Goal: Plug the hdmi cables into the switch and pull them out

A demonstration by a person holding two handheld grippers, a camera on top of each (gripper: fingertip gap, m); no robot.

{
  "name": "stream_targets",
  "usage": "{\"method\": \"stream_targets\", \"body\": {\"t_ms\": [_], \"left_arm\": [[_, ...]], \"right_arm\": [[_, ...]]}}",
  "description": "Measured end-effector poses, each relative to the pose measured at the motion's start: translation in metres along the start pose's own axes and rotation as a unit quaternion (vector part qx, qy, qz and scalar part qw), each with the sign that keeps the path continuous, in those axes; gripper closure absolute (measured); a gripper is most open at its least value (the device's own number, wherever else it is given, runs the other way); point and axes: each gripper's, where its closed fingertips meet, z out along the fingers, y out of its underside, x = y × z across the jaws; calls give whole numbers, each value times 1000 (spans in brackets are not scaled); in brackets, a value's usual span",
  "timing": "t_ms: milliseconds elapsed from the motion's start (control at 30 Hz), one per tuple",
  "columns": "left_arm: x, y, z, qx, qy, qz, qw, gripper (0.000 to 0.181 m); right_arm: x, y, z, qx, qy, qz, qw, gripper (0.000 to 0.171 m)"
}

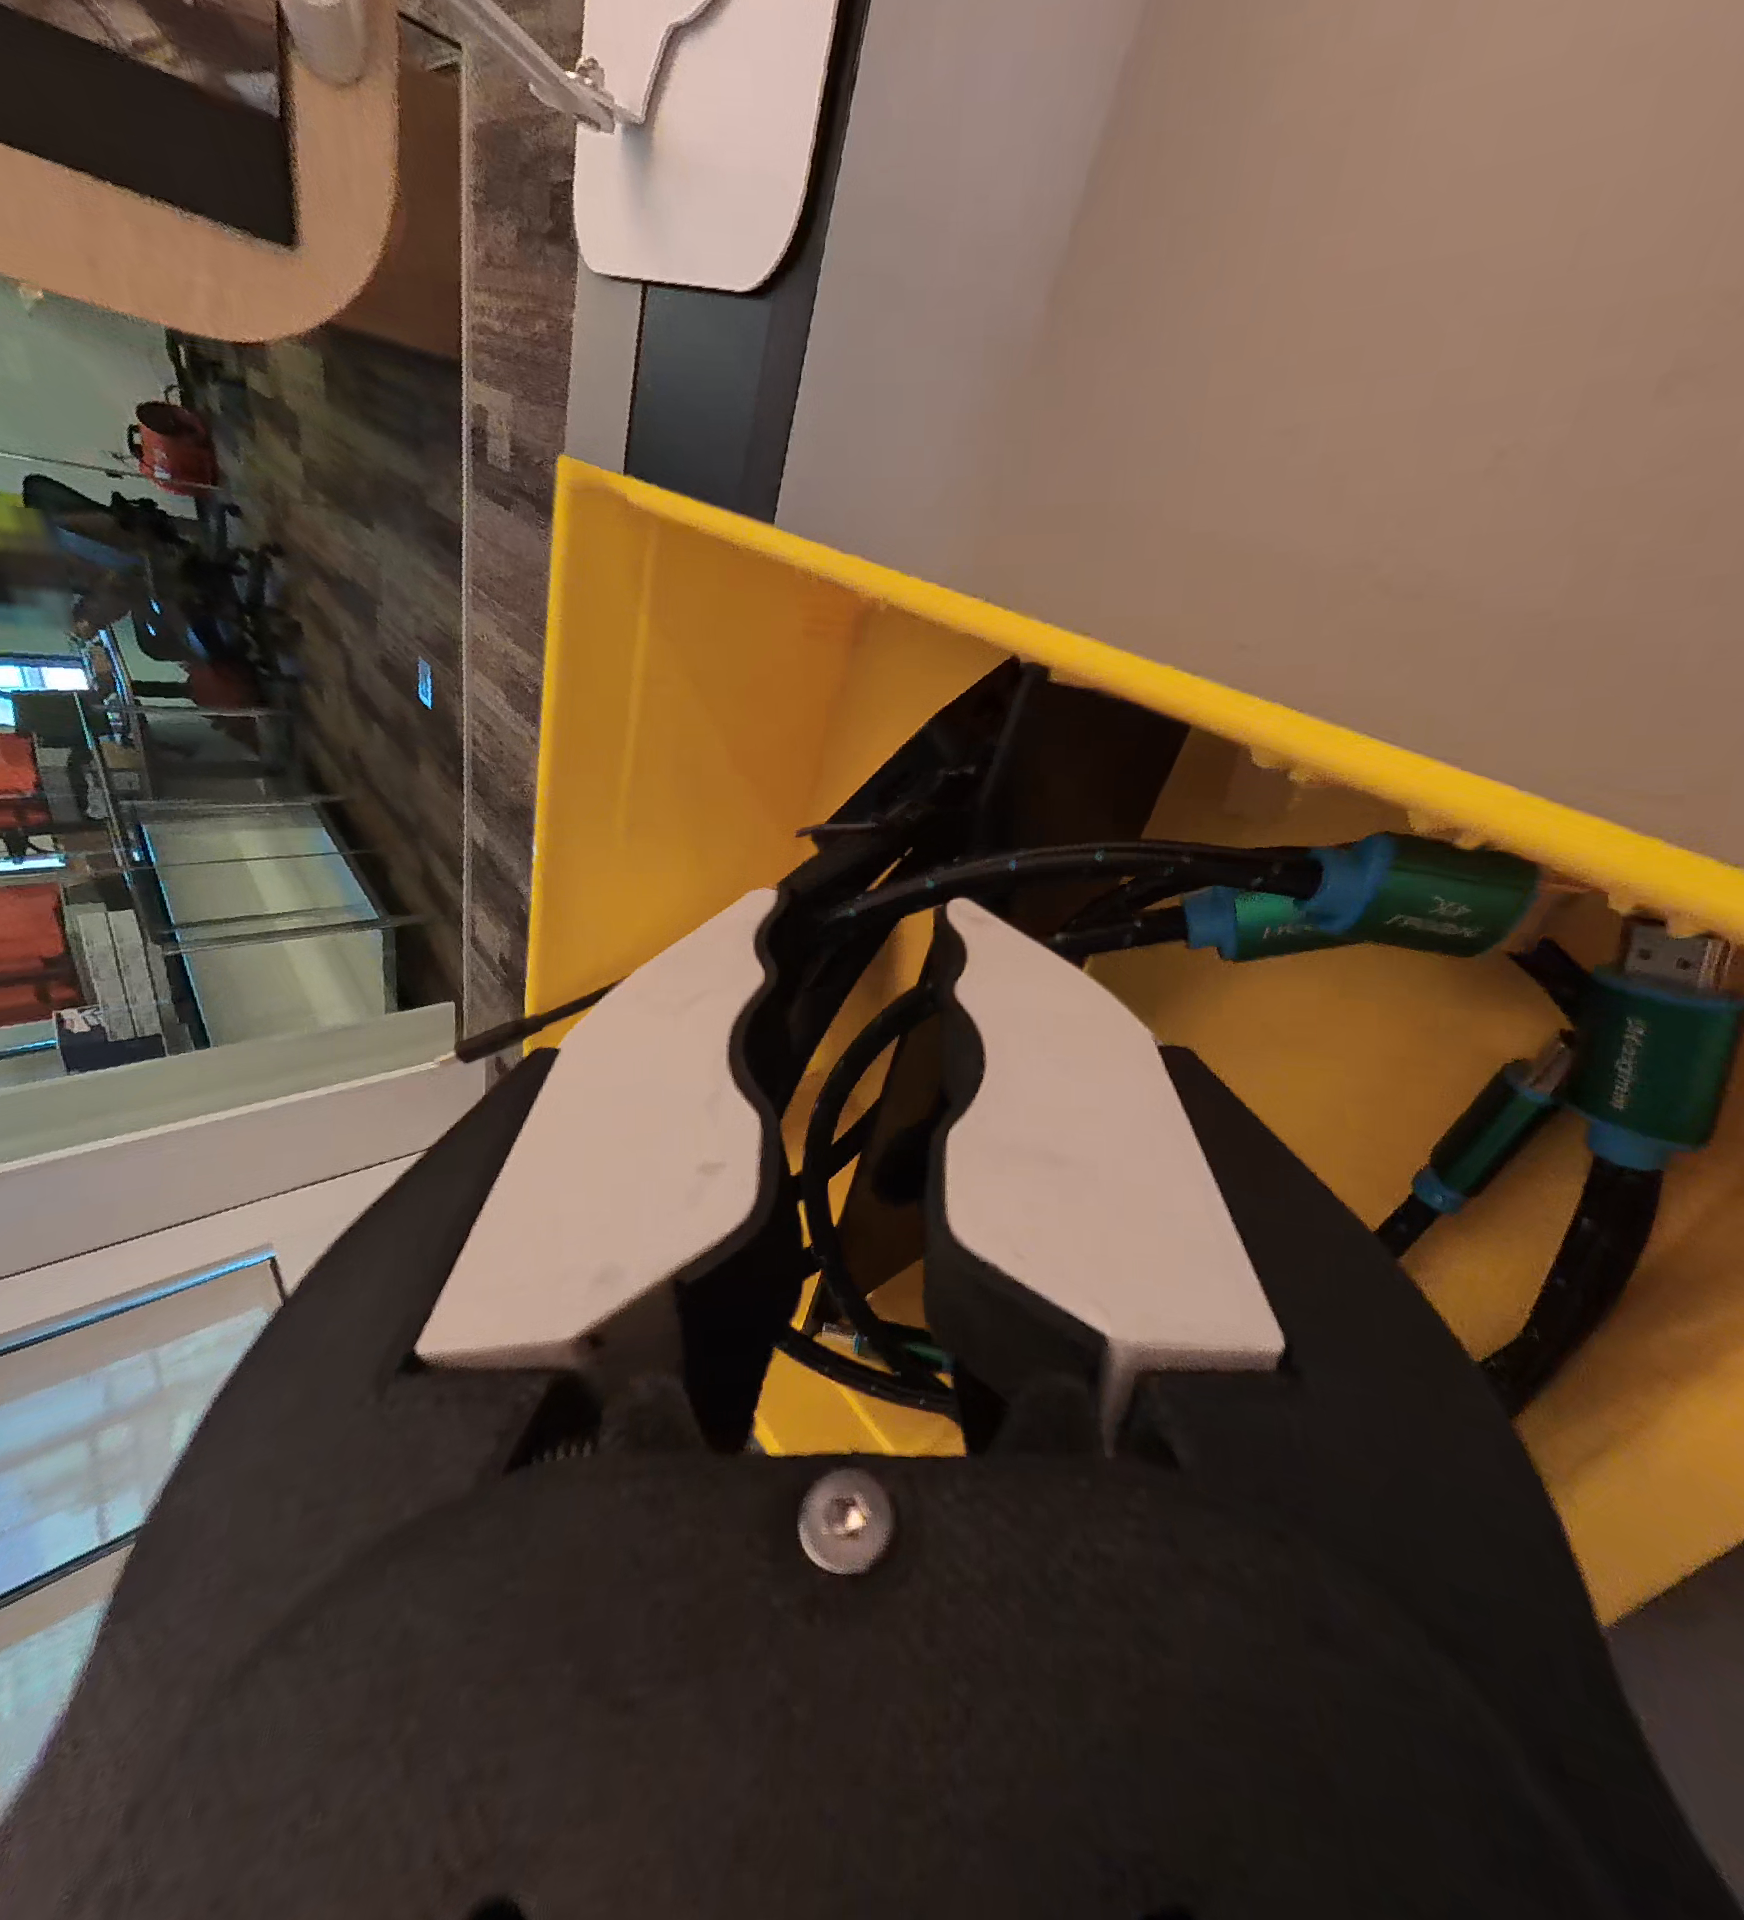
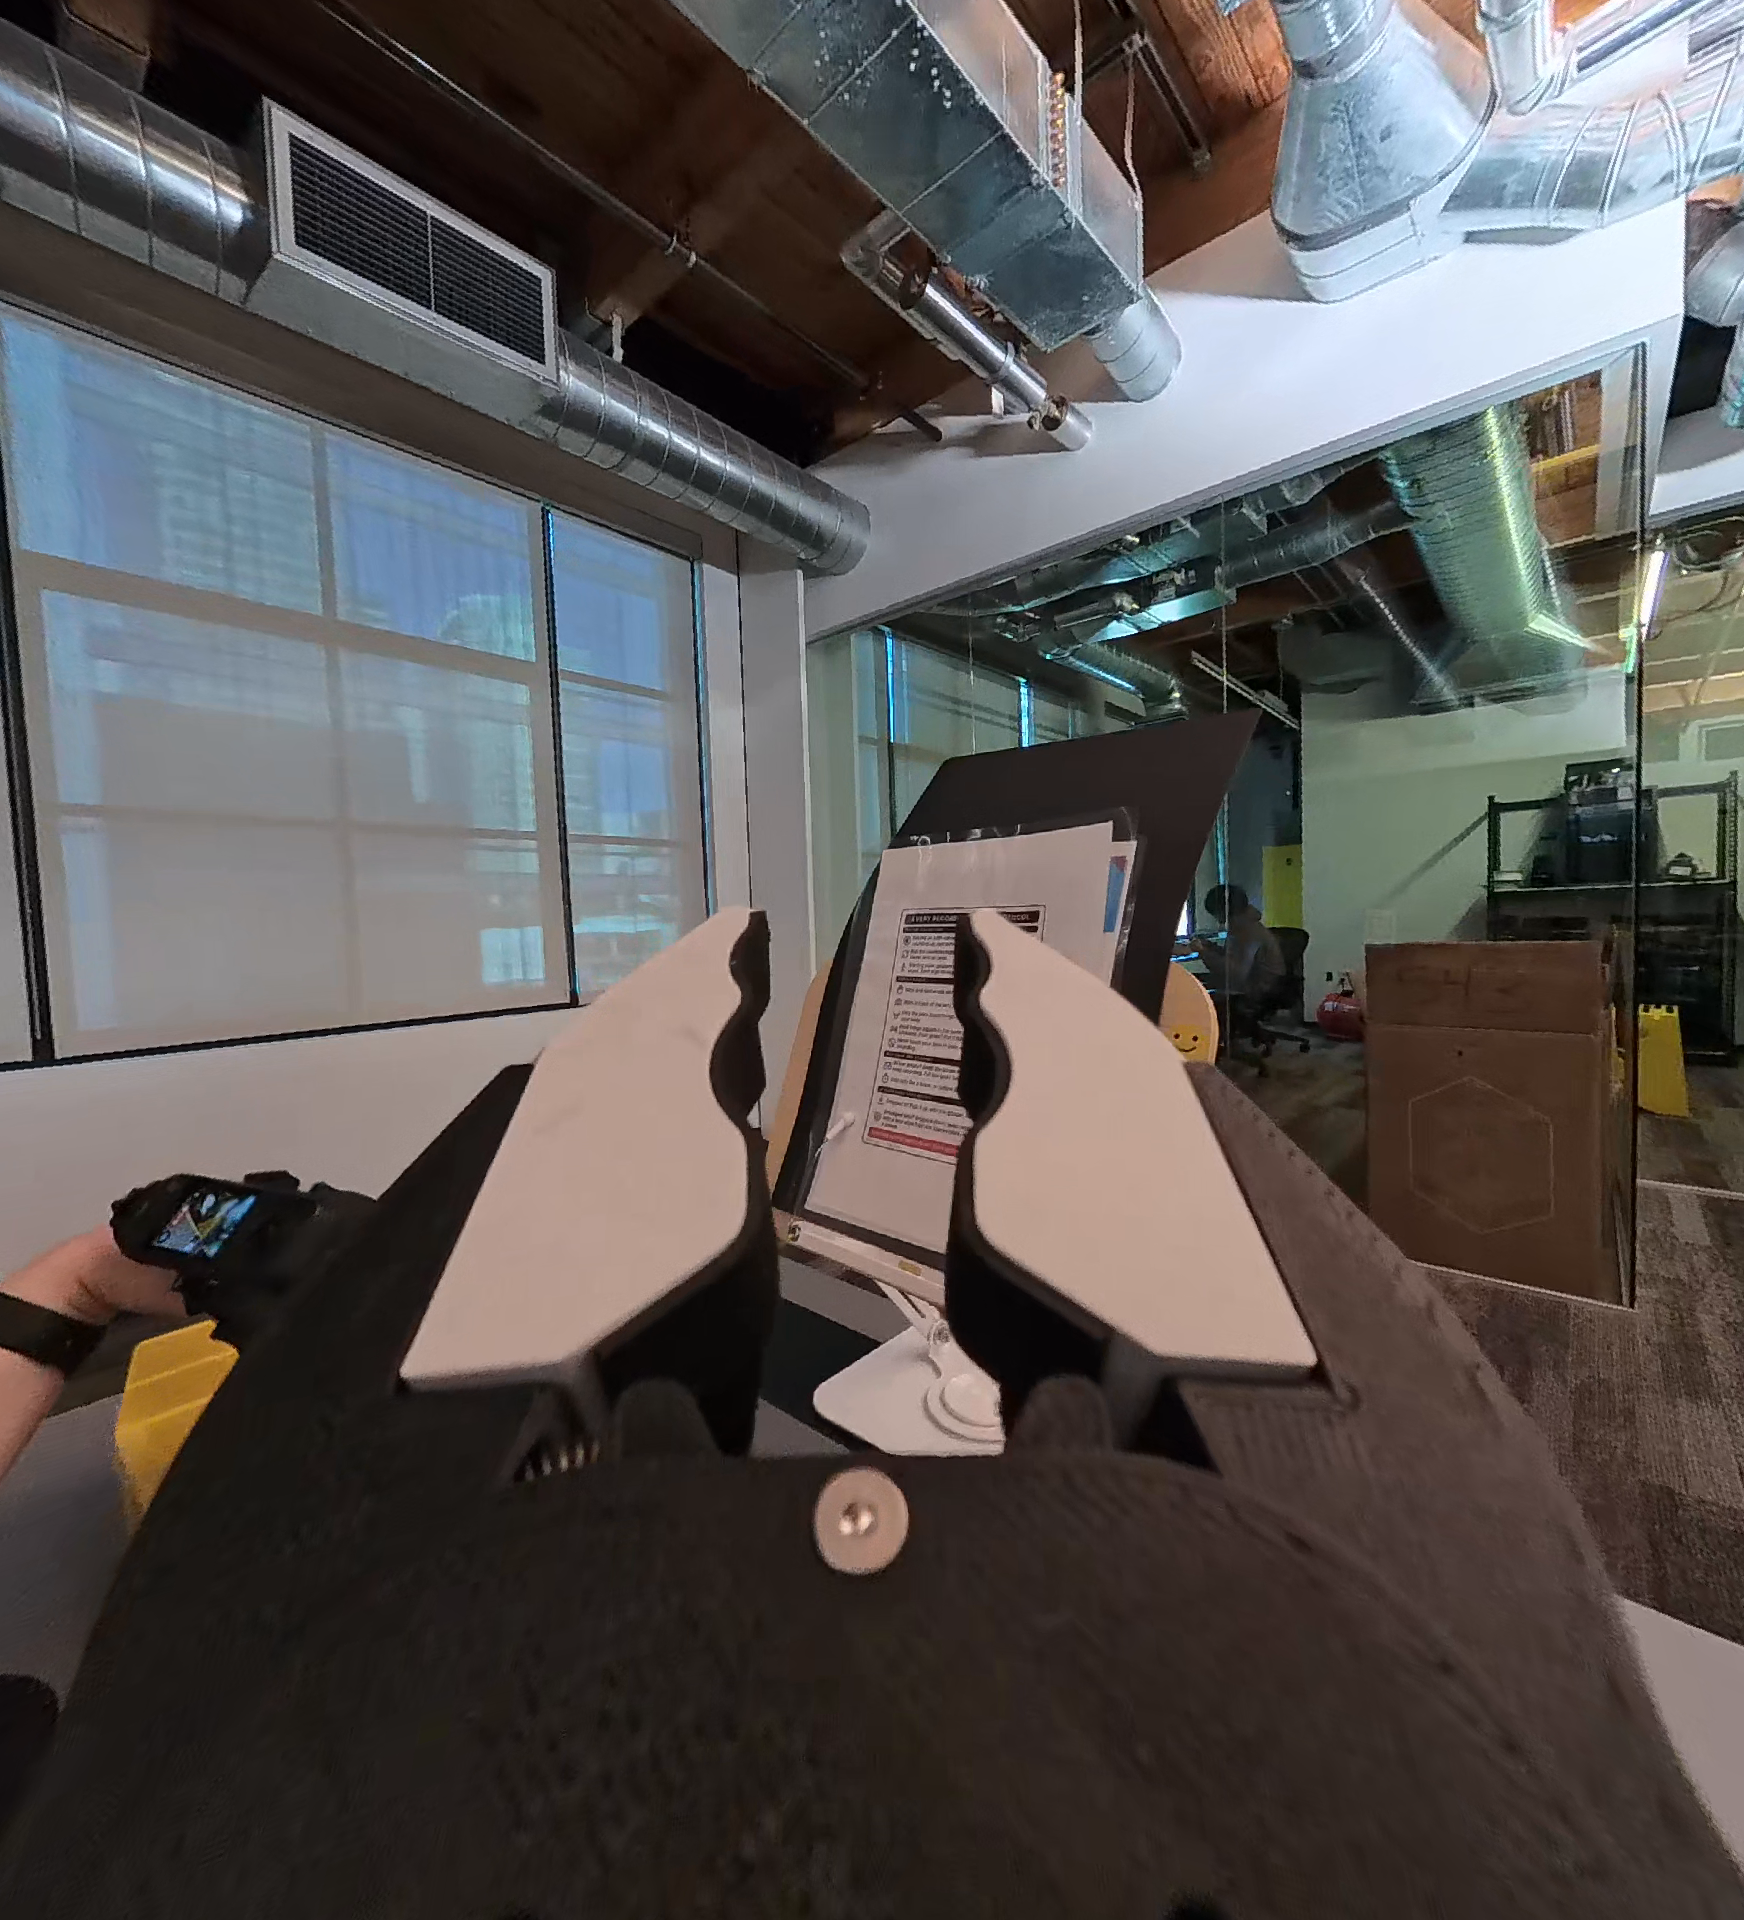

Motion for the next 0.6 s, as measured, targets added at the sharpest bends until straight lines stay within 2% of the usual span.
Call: {"method": "stream_targets", "body": {"t_ms": [333,600], "left_arm": [[-36,13,-46,3,-97,-17,995,168],[-64,27,-91,-45,-196,-22,979,174]], "right_arm": [[1,2,0,-1,0,0,1000,139],[-1,7,2,-11,-2,-1,1000,140]]}}
